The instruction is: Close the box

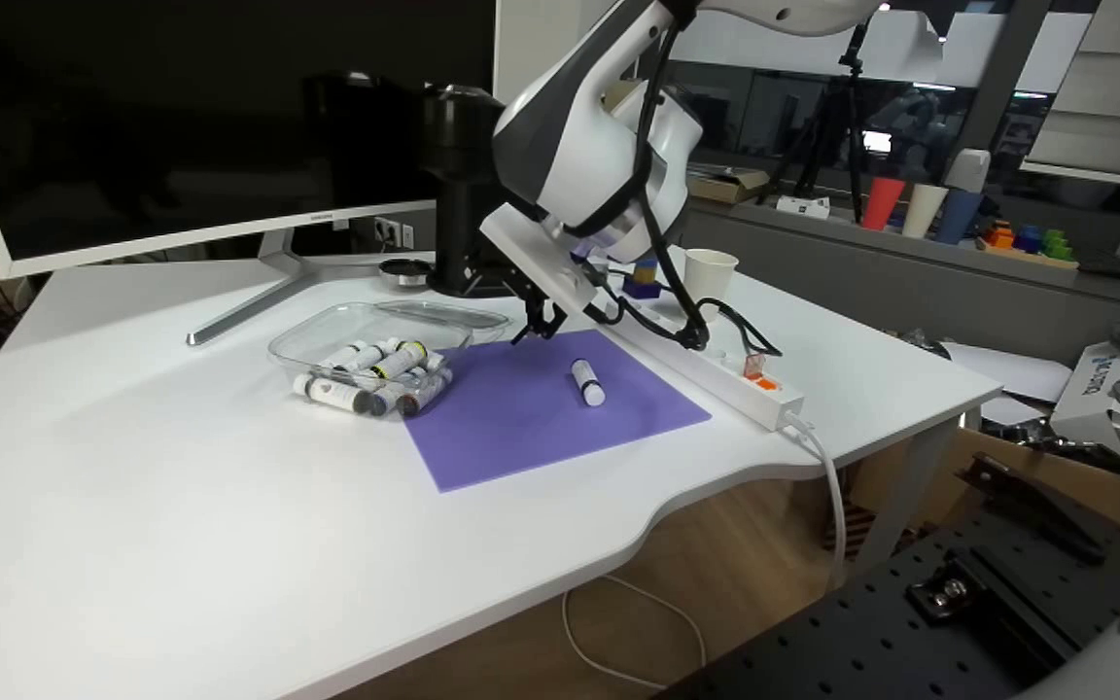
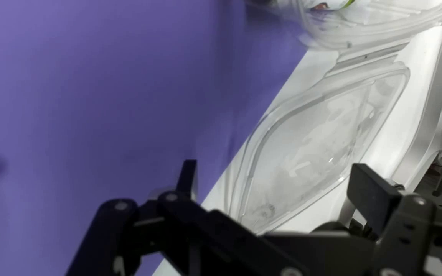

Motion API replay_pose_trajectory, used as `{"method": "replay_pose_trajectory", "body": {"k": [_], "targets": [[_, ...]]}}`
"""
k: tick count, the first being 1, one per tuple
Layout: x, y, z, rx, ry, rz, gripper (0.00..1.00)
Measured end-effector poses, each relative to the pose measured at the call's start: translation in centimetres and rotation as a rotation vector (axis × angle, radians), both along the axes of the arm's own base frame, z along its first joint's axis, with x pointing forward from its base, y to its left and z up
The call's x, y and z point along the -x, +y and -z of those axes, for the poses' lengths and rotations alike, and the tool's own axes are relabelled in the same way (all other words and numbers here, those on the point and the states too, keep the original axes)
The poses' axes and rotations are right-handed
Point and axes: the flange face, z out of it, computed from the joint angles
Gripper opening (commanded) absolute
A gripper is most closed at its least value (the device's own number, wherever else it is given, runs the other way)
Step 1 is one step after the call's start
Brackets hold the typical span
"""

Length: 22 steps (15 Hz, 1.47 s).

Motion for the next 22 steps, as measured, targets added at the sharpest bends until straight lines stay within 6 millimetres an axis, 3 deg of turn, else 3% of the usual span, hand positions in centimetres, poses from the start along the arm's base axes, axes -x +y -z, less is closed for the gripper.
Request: {"method": "replay_pose_trajectory", "body": {"k": [7, 13, 22], "targets": [[-1.4, 0.3, 1.0, -0.012, -0.015, -0.051, 1.0], [-2.2, 1.8, 0.3, 0.019, -0.098, -0.201, 1.0], [-1.2, 1.9, -0.9, 0.068, -0.263, -0.439, 1.0]]}}
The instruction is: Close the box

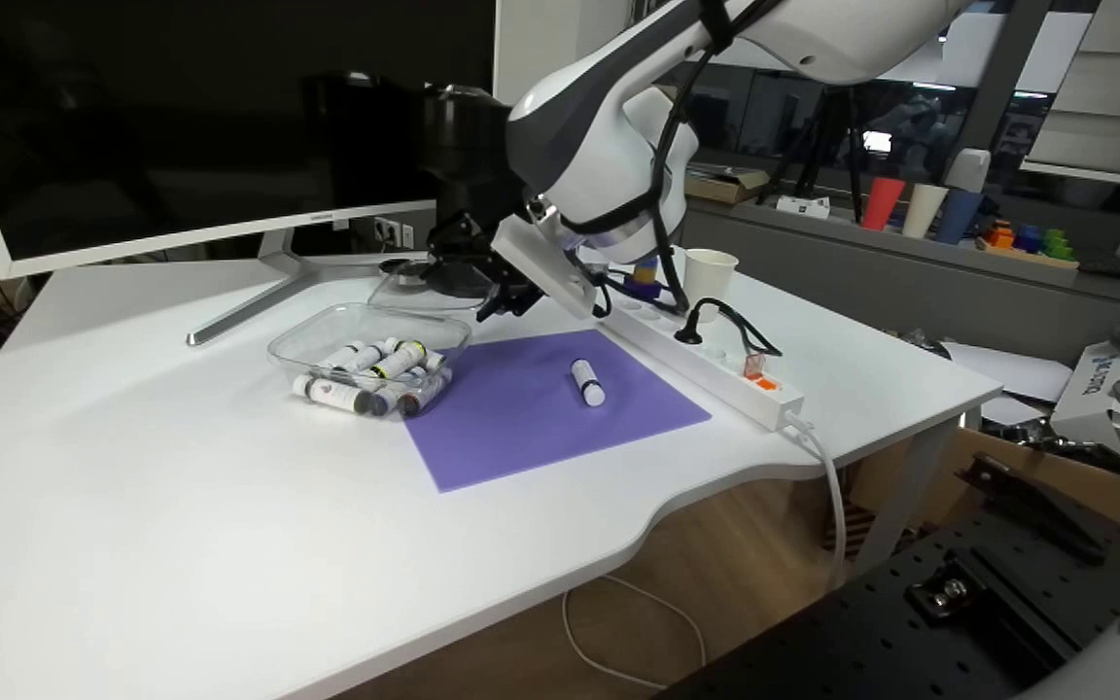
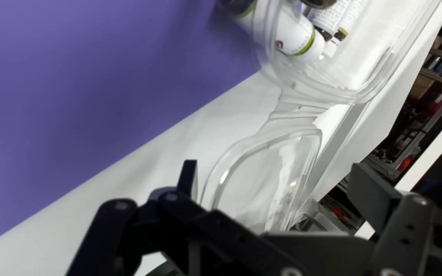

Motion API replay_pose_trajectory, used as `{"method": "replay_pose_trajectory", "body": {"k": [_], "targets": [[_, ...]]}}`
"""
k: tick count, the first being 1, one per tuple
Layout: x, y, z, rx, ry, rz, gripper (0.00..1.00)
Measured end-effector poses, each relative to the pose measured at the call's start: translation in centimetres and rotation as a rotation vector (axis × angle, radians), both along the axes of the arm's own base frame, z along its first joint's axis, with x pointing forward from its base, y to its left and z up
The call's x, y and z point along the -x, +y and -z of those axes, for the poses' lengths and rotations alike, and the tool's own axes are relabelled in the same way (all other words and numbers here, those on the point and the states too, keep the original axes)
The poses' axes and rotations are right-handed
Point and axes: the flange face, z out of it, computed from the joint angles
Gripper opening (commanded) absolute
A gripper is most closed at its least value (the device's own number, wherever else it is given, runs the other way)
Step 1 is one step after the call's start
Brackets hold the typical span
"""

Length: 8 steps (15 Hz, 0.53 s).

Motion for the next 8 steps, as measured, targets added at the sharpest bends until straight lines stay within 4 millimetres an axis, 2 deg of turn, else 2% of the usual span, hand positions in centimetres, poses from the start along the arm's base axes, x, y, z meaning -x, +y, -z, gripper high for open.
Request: {"method": "replay_pose_trajectory", "body": {"k": [8], "targets": [[1.8, -0.6, -0.7, 0.077, -0.102, -0.144, 1.0]]}}
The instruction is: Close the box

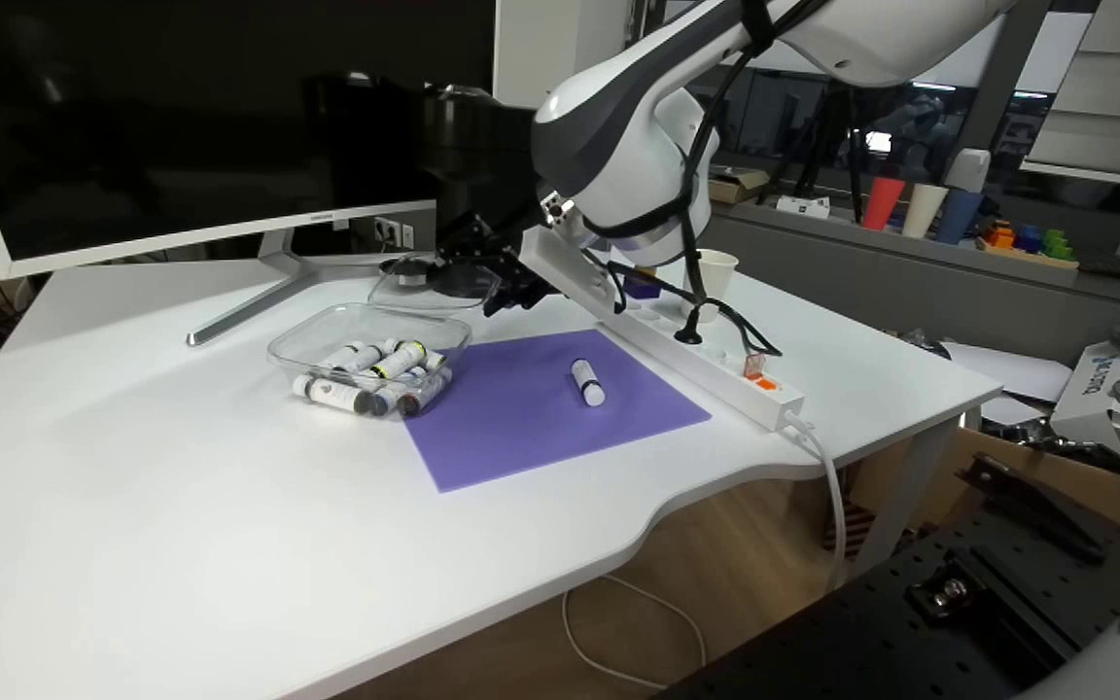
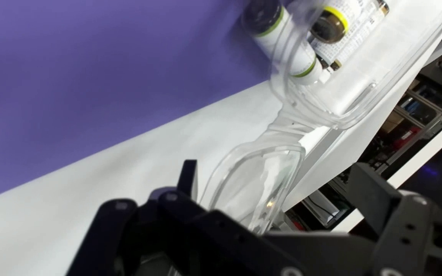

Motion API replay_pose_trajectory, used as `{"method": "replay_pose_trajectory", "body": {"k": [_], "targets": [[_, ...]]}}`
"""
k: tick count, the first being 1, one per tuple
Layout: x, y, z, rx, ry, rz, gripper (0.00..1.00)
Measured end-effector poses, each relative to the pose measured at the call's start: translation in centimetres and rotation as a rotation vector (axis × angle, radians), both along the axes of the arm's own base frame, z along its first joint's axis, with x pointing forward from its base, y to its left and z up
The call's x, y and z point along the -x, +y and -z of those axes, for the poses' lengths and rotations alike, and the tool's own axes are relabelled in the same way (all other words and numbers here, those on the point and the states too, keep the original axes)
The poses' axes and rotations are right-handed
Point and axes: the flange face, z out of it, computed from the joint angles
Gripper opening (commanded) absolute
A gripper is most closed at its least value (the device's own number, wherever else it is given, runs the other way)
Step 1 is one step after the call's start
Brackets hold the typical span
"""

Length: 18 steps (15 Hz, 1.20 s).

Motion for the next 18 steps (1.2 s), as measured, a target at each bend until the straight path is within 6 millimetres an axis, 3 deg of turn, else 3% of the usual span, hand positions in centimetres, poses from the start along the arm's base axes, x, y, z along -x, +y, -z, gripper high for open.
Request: {"method": "replay_pose_trajectory", "body": {"k": [12, 18], "targets": [[-1.0, -1.2, -2.9, 0.055, -0.119, -0.045, 1.0], [-1.8, -0.2, -4.4, 0.071, -0.17, -0.109, 1.0]]}}
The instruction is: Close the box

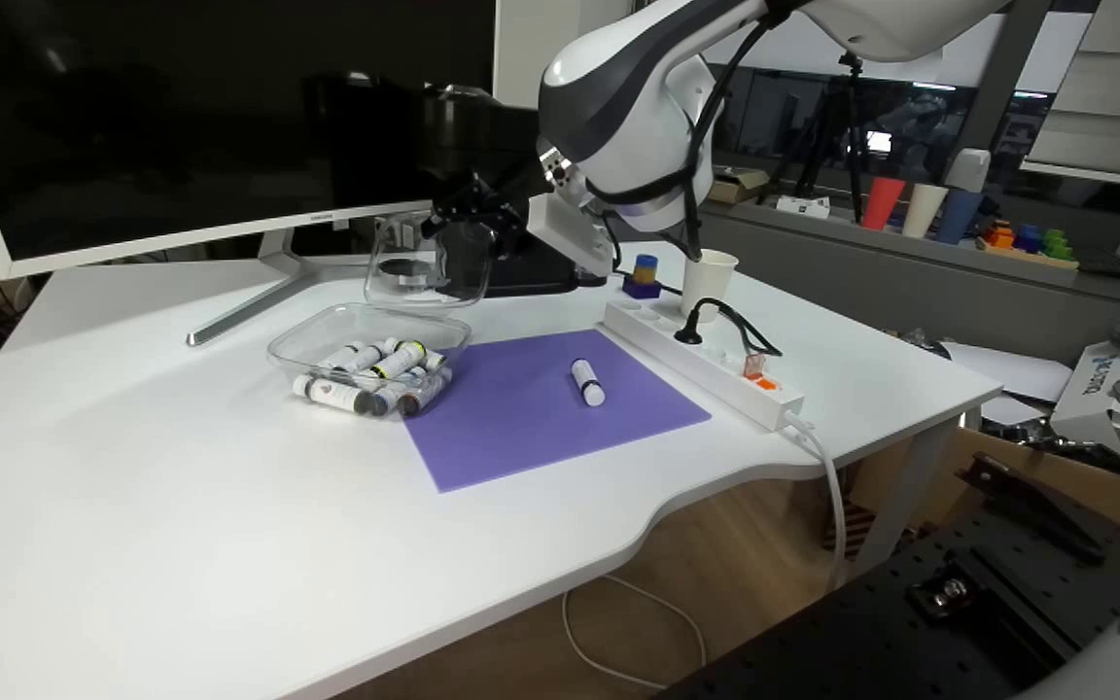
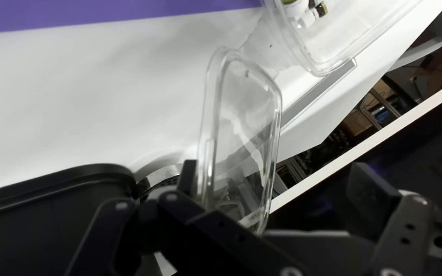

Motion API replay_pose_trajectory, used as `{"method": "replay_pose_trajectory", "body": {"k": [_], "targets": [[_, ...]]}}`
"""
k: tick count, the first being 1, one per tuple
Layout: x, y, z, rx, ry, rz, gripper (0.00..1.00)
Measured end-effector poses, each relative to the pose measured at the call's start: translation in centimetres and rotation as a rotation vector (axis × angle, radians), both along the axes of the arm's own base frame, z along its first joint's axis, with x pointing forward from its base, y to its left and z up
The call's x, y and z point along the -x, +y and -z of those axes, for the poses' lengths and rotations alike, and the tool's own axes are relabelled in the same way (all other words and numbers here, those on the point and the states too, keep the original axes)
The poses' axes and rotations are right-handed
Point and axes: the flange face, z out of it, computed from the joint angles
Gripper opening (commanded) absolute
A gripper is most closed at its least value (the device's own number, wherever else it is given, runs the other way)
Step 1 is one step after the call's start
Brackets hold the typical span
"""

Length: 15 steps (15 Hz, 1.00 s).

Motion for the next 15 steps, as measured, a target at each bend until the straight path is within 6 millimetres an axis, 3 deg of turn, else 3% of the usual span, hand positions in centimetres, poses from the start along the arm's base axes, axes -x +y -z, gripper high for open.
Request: {"method": "replay_pose_trajectory", "body": {"k": [15], "targets": [[-0.9, 2.3, -0.9, 0.158, 0.043, -0.236, 1.0]]}}
